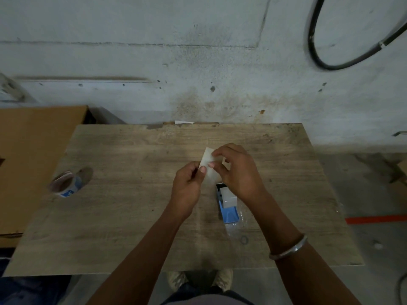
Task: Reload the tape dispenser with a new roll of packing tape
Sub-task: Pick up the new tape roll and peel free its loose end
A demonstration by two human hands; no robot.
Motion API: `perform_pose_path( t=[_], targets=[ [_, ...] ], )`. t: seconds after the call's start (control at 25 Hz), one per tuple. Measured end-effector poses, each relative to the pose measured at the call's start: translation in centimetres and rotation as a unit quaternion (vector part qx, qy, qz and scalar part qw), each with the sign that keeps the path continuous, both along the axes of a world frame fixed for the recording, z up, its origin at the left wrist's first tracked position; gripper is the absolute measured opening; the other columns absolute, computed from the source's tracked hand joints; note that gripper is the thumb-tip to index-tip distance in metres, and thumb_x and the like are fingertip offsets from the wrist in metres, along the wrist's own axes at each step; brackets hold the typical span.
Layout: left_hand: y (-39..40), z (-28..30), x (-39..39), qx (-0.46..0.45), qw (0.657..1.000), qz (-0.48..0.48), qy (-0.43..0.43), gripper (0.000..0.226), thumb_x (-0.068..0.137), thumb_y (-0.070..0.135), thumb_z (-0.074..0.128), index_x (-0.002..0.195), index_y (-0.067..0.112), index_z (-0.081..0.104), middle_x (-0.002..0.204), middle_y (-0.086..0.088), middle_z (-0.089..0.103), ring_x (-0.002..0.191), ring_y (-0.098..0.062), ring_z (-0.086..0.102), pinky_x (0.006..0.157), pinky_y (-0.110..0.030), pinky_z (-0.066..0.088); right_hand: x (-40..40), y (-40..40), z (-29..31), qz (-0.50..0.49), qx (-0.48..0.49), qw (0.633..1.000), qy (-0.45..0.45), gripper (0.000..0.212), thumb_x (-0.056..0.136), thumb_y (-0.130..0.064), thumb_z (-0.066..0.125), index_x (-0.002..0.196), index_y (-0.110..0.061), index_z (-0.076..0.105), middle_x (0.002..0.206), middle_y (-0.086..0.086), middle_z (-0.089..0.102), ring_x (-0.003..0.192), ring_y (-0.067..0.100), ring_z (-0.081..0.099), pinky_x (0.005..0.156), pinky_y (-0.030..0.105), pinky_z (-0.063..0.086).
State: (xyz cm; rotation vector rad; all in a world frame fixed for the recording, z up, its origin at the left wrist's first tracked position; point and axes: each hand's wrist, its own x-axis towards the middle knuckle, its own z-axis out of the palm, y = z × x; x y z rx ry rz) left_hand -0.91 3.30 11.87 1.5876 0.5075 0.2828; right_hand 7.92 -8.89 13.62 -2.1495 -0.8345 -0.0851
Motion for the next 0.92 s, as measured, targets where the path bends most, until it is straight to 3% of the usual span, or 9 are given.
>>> perform_pose_path(
  t=[0.12, 0.32, 0.44, 0.52, 0.68, 0.8, 0.92],
  targets=[
    [-0.8, -0.3, -0.2, -0.024, 0.997, 0.048, -0.050, 0.018, 0.097, 0.008, 0.056, 0.092, 0.006, 0.072, 0.085, -0.014, 0.071, 0.079, -0.019, 0.065, 0.072, -0.031, 0.051, -1.7, 0.9, 0.1, -0.050, -0.024, 0.996, -0.071, 0.009, 0.084, -0.013, 0.072, 0.091, -0.009, 0.068, 0.093, 0.002, 0.064, 0.086, 0.021, 0.056, 0.069, 0.031, 0.047],
    [-2.2, -1.7, -0.3, -0.008, 0.993, 0.108, -0.053, 0.019, 0.096, 0.010, 0.056, 0.086, 0.005, 0.071, 0.083, -0.023, 0.067, 0.075, -0.024, 0.058, 0.072, -0.049, 0.051, -3.5, 1.9, -0.7, -0.090, -0.094, 0.987, -0.090, 0.009, 0.085, -0.006, 0.067, 0.093, -0.007, 0.062, 0.097, 0.008, 0.062, 0.089, 0.025, 0.054, 0.069, 0.026, 0.039],
    [-2.5, -2.0, -0.6, 0.000, 0.992, 0.104, -0.073, 0.020, 0.096, 0.010, 0.056, 0.085, 0.005, 0.071, 0.078, -0.022, 0.065, 0.071, -0.022, 0.056, 0.067, -0.040, 0.049, -3.4, 1.8, -0.9, -0.091, -0.118, 0.986, -0.079, 0.007, 0.088, -0.007, 0.061, 0.094, -0.008, 0.057, 0.099, 0.008, 0.057, 0.091, 0.023, 0.051, 0.069, 0.026, 0.034],
    [-2.8, -2.2, -0.6, -0.001, 0.992, 0.104, -0.077, 0.022, 0.096, 0.012, 0.055, 0.082, 0.002, 0.069, 0.075, -0.024, 0.061, 0.068, -0.023, 0.052, 0.065, -0.038, 0.045, -3.2, 1.8, -0.8, -0.086, -0.122, 0.986, -0.076, 0.012, 0.087, -0.011, 0.046, 0.093, -0.007, 0.056, 0.098, 0.009, 0.055, 0.090, 0.023, 0.048, 0.069, 0.027, 0.033],
    [-3.2, -2.2, -0.3, 0.008, 0.991, 0.111, -0.068, 0.022, 0.097, 0.011, 0.056, 0.080, 0.003, 0.067, 0.074, -0.024, 0.060, 0.066, -0.026, 0.052, 0.063, -0.042, 0.046, -3.2, 1.9, -0.3, -0.080, -0.106, 0.989, -0.062, 0.013, 0.085, -0.007, 0.046, 0.094, -0.007, 0.055, 0.095, 0.009, 0.055, 0.088, 0.019, 0.044, 0.072, 0.034, 0.044],
    [-2.6, -2.0, -0.1, 0.060, 0.991, 0.095, -0.068, 0.019, 0.096, 0.017, 0.058, 0.083, 0.010, 0.070, 0.069, -0.010, 0.064, 0.064, -0.028, 0.057, 0.062, -0.045, 0.049, -2.8, 1.5, -0.2, -0.052, -0.091, 0.989, -0.101, 0.028, 0.087, -0.014, 0.043, 0.108, -0.006, 0.061, 0.109, 0.009, 0.059, 0.099, 0.022, 0.051, 0.082, 0.031, 0.047],
    [-2.6, -2.2, -0.1, 0.086, 0.990, 0.100, -0.058, 0.024, 0.094, 0.029, 0.057, 0.078, 0.015, 0.068, 0.064, -0.003, 0.061, 0.058, -0.023, 0.054, 0.058, -0.048, 0.048, -2.9, 1.5, -0.2, -0.044, -0.089, 0.991, -0.094, 0.020, 0.087, -0.010, 0.052, 0.105, -0.007, 0.061, 0.106, 0.008, 0.060, 0.094, 0.023, 0.054, 0.075, 0.033, 0.050]
  ],
)
